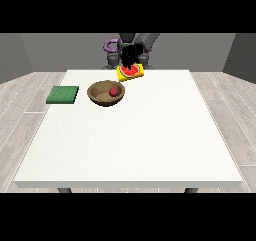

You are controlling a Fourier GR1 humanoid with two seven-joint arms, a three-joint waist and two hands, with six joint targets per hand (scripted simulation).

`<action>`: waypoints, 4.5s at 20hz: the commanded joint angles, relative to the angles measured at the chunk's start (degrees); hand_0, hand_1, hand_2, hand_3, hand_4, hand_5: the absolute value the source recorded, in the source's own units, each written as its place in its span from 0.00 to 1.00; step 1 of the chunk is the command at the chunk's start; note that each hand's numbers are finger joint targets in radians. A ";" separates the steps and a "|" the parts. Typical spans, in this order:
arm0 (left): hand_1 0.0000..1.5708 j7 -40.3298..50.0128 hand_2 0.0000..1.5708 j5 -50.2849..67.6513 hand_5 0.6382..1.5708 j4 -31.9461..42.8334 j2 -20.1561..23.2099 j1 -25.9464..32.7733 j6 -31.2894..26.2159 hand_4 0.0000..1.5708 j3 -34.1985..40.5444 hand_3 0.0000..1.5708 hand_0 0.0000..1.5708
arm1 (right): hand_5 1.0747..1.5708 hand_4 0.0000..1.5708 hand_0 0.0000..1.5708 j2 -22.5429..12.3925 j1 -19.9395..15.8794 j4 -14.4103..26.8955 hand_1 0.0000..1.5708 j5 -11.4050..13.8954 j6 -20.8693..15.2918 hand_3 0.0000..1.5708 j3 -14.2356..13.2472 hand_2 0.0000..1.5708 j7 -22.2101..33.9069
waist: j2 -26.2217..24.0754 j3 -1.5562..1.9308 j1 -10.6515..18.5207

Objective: Pick the cup and pour the ball into the bowl, then pick the bowl and place it on the pad

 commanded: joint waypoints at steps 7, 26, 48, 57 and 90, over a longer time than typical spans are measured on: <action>0.88 -24.23 1.00 29.45 1.00 -14.19 6.99 14.49 11.52 0.66 20.62 1.00 0.88 | 0.99 0.26 0.00 0.87 1.82 -5.92 0.00 0.40 -1.38 0.00 -1.04 0.00 -2.85 | 7.59 -0.34 2.86; 0.00 -55.55 0.00 86.90 0.99 -31.45 8.22 19.06 -39.40 0.00 47.80 0.00 0.00 | 0.99 0.32 0.00 6.66 0.83 -19.32 0.00 6.54 -11.59 0.00 4.14 0.00 0.73 | 20.81 -0.22 11.04; 0.00 -31.16 0.00 91.19 0.97 -33.30 38.29 2.00 -52.03 0.00 52.21 0.00 0.00 | 1.00 0.20 0.00 8.06 -6.61 21.63 0.00 4.80 -3.93 0.00 -1.10 0.00 -23.41 | 26.52 0.18 10.57; 0.00 -23.99 0.00 93.97 0.96 -33.45 40.52 -2.67 -51.71 0.00 52.94 0.00 0.00 | 1.00 0.26 0.00 10.47 -13.81 35.51 0.00 4.14 -5.39 0.00 -1.31 0.00 -24.22 | 24.27 0.13 9.13; 0.00 -17.88 0.00 98.94 0.97 -36.55 44.26 -7.90 -54.59 0.00 53.22 0.00 0.00 | 0.72 0.74 1.00 8.78 -17.13 48.67 1.00 15.71 -23.36 1.00 1.48 1.00 -24.69 | 27.00 -0.03 16.08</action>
